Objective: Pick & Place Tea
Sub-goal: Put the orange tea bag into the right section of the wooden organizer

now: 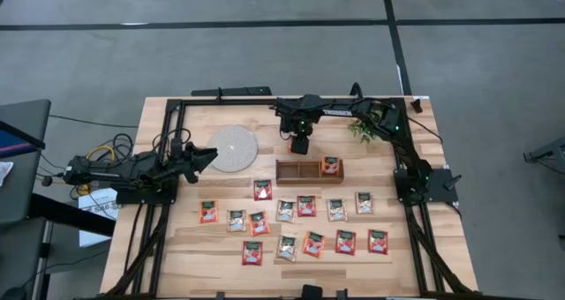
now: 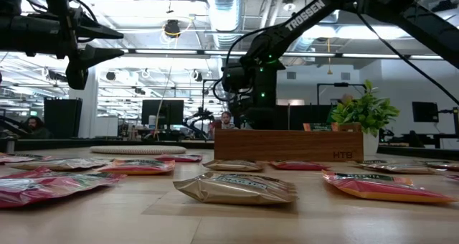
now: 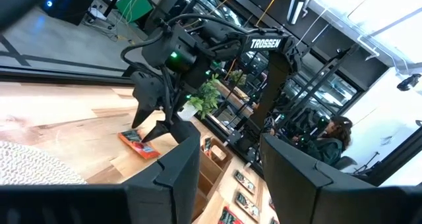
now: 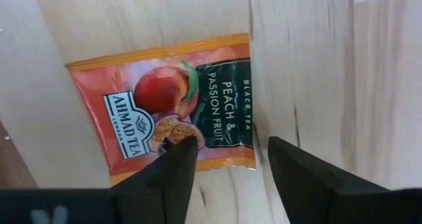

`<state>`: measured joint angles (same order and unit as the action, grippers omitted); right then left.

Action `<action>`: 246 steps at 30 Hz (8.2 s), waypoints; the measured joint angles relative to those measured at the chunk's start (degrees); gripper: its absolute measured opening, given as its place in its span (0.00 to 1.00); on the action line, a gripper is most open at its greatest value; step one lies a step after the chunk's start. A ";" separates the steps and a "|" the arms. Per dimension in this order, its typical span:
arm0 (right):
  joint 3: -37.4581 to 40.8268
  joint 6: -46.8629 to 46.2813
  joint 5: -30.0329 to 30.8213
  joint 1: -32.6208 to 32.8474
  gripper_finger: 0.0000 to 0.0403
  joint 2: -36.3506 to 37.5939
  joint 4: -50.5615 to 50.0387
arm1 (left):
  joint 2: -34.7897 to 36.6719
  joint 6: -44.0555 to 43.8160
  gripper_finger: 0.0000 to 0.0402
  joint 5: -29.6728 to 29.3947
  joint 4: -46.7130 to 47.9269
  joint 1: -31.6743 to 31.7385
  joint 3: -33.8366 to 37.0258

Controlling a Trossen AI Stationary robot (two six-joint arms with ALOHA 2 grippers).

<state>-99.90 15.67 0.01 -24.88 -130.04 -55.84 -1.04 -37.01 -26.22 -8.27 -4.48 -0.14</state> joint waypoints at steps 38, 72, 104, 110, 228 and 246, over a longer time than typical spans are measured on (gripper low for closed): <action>-14.01 -4.61 9.16 2.53 0.00 2.68 -21.60 | 0.00 0.02 0.38 0.04 0.00 0.01 0.00; 20.38 -51.12 36.94 33.16 0.00 30.42 -27.55 | 0.02 0.07 0.38 0.07 0.01 0.01 0.00; 29.18 -48.18 40.49 35.01 0.00 22.79 -18.74 | 0.02 0.09 0.38 0.04 0.02 0.01 0.00; 29.44 -48.18 40.54 35.01 0.00 22.86 -18.49 | 0.02 0.09 0.38 0.04 0.00 0.00 0.00; 18.80 -50.32 -0.22 53.75 0.45 18.57 8.86 | 0.00 0.04 0.38 0.04 3.12 0.00 0.00; 18.75 -52.73 1.46 51.75 0.44 14.40 6.91 | 0.00 0.04 0.38 0.04 3.29 -0.01 0.00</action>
<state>-81.14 -37.06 1.48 26.88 -115.63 -48.93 -1.04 -36.97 -26.17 -4.98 -4.49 -0.14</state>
